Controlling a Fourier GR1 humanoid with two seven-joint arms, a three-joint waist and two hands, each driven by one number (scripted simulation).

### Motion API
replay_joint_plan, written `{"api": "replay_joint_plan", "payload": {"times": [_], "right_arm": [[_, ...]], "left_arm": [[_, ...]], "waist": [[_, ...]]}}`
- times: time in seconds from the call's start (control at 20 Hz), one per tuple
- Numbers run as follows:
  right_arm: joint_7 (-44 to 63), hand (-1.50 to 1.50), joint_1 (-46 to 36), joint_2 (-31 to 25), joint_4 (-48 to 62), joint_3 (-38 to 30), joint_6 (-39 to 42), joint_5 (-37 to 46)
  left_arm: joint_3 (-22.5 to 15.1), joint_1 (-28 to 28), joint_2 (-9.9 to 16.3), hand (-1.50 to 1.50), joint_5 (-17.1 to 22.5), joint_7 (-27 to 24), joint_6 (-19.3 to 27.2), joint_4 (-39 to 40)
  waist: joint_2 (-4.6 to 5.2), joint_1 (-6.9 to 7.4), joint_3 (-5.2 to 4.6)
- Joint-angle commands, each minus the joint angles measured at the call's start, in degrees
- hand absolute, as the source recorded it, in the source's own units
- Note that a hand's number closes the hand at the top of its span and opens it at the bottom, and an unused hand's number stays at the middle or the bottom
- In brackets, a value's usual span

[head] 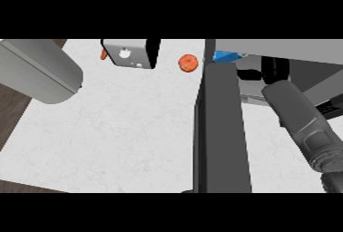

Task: Pick up the milk, place it into the microwave and close the microwave

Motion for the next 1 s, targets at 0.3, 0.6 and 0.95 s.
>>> {"api": "replay_joint_plan", "payload": {"times": [0.3, 0.6, 0.95], "right_arm": [[-6.7, -1.50, -0.1, 0.9, -2.2, -4.8, 13.0, -5.1], [-10.5, -1.50, 2.0, 3.3, -2.4, -8.5, 19.7, -9.1], [-15.2, -1.50, 6.2, 4.1, -1.8, -12.5, 29.4, -13.5]], "left_arm": [[-4.0, -0.8, -0.6, -1.50, -1.6, -1.3, -3.4, 1.9], [-7.8, -1.9, -0.7, -1.50, -2.5, -1.1, -5.9, 2.5], [-11.4, -2.4, -2.7, -1.50, -4.1, -0.3, -5.7, 1.5]], "waist": [[-0.72, -1.17, -0.01], [-1.40, -2.93, -0.08], [-2.14, -3.95, -0.14]]}}
